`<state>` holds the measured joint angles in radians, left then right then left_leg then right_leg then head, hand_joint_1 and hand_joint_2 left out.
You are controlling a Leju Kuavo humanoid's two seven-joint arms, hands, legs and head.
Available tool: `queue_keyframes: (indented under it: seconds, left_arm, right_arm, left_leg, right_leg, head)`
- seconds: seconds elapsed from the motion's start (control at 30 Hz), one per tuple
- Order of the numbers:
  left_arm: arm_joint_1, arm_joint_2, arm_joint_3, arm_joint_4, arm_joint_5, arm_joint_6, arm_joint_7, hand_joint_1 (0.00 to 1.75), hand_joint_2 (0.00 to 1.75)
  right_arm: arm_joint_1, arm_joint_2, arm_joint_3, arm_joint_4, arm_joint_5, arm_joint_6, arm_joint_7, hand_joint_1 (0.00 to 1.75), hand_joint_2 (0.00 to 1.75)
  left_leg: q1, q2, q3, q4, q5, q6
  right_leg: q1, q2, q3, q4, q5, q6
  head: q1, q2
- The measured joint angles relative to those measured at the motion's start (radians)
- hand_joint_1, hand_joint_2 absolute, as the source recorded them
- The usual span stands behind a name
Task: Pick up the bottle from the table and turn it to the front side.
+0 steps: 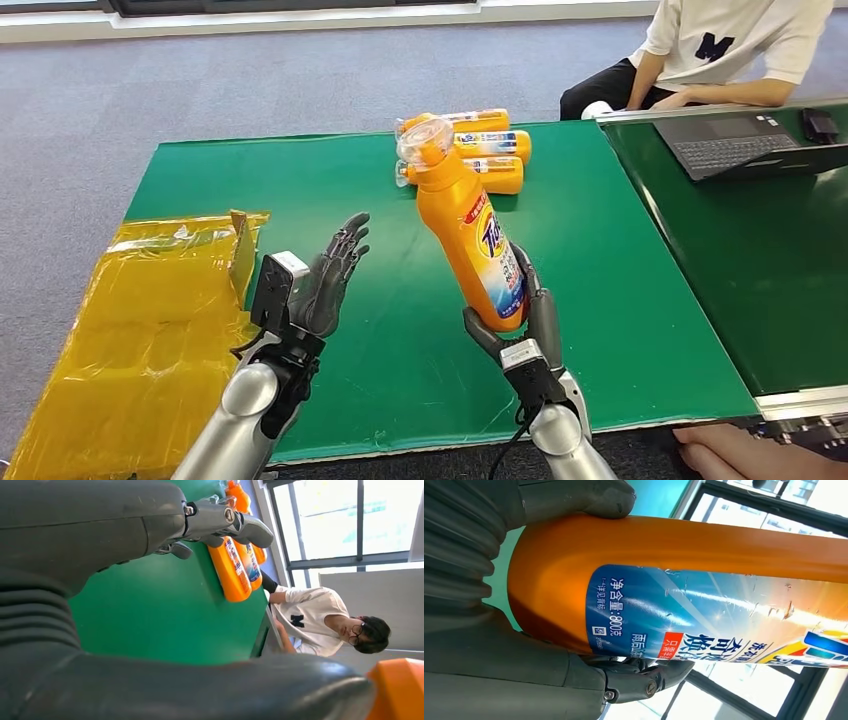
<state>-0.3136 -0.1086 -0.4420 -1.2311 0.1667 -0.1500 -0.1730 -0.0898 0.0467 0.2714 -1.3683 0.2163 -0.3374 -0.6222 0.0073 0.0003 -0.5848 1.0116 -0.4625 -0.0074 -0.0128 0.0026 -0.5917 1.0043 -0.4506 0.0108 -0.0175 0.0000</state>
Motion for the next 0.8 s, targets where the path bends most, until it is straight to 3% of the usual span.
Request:
queue_keyframes:
  seconds: [0.43, 0.57, 0.8]
  left_arm:
    - [0.0, -0.005, -0.026, 0.008, 0.013, -0.009, 0.004, 0.0, 0.0]
    - [0.0, -0.005, -0.028, 0.008, 0.012, -0.01, 0.005, 0.0, 1.75]
    - [-0.001, -0.005, -0.029, 0.009, 0.007, -0.017, 0.013, 0.0, 1.75]
  right_arm:
    - [0.021, 0.032, -0.043, 0.0, 0.019, -0.006, -0.013, 1.75, 1.75]
    - [0.022, 0.033, -0.045, 0.0, 0.02, -0.006, -0.013, 1.75, 1.75]
    - [0.023, 0.033, -0.047, 0.0, 0.031, -0.005, -0.013, 1.75, 1.75]
  left_leg:
    - [0.0, 0.0, 0.0, 0.0, 0.0, 0.0]
    - [0.0, 0.0, 0.0, 0.0, 0.0, 0.0]
    - [0.0, 0.0, 0.0, 0.0, 0.0, 0.0]
  right_leg:
    - [0.0, 0.0, 0.0, 0.0, 0.0, 0.0]
    - [0.0, 0.0, 0.0, 0.0, 0.0, 0.0]
    - [0.0, 0.0, 0.0, 0.0, 0.0, 0.0]
  head:
    - [0.0, 0.0]
    - [0.0, 0.0]
    - [0.0, 0.0]
